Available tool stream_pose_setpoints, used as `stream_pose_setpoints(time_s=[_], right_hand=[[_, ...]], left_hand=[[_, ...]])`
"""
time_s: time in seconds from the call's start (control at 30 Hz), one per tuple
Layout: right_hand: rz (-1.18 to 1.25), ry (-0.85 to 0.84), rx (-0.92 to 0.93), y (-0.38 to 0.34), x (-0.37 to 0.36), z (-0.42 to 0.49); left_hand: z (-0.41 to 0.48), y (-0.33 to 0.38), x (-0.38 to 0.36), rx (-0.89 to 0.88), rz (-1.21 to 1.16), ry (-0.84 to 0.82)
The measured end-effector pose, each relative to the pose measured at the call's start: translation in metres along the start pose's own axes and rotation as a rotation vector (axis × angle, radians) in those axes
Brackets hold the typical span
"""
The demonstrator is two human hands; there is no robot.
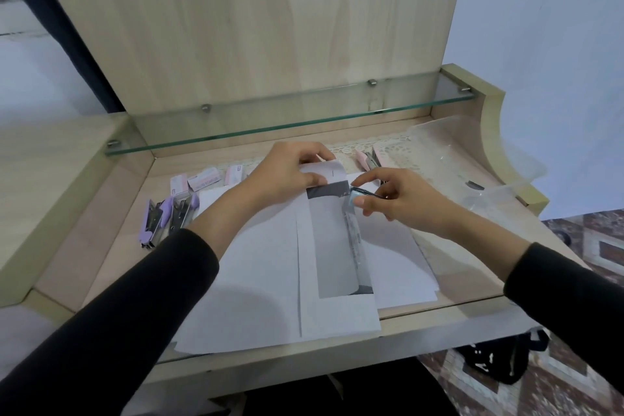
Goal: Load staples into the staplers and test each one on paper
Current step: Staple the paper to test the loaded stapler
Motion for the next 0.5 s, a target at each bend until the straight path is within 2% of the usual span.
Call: stream_pose_setpoints(time_s=[0.17, 0.3, 0.5], right_hand=[[0.044, -0.055, -0.012, -0.015, -0.002, -0.003], [-0.037, -0.088, 0.007, -0.023, -0.006, 0.0], [-0.036, -0.088, 0.015, -0.02, -0.007, 0.002]], left_hand=[[-0.001, 0.011, 0.001, -0.074, 0.101, -0.034], [-0.004, 0.025, -0.001, -0.128, 0.074, -0.037], [-0.008, 0.021, -0.002, -0.11, 0.065, -0.057]])
Point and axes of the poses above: each hand's wrist, its own z-axis towards the middle knuckle, its own x-axis out of the back of the hand, y = z × x, the point moved 7 cm from there along z, towards the middle knuckle, and after that the axes turned 13 degrees about y, right-handed, at the moved point
